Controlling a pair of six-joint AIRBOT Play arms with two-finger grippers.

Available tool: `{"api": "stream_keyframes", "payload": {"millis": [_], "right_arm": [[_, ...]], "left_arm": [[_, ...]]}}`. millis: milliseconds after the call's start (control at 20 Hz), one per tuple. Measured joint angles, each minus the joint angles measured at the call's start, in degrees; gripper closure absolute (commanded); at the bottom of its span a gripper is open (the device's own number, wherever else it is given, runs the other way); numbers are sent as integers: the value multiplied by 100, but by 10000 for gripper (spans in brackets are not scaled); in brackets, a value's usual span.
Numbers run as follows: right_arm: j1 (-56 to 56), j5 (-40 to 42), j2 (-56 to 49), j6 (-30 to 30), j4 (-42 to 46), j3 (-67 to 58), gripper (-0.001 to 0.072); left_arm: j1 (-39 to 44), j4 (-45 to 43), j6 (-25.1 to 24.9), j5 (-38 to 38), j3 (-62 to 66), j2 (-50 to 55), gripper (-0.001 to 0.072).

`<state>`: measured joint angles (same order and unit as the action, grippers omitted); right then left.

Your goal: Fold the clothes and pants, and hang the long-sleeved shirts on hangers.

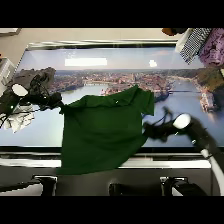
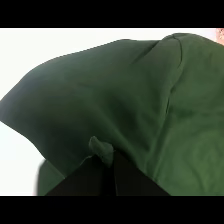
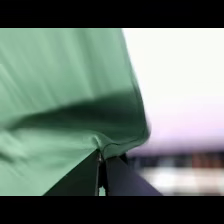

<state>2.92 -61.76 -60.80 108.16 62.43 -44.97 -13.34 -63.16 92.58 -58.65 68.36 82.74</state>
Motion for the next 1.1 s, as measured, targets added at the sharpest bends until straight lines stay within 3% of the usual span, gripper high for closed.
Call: {"api": "stream_keyframes", "payload": {"millis": [350,450,550,600,900,1100], "right_arm": [[-1261,1246,-313,339,815,-1657,664],[-1333,1318,-544,361,876,-1768,337],[-1377,1268,-695,398,857,-1840,314],[-1388,1178,-723,402,848,-1884,260],[-1707,-310,-334,-157,1058,-1886,279],[-1882,-1246,295,-640,455,-688,279]], "left_arm": [[319,-24,2,-63,-214,68,689],[450,-24,28,-63,-328,107,689],[546,-26,52,-59,-409,129,689],[575,-28,68,-57,-433,136,689],[643,-28,87,-46,-490,153,689],[656,-28,87,-39,-494,153,689]]}}
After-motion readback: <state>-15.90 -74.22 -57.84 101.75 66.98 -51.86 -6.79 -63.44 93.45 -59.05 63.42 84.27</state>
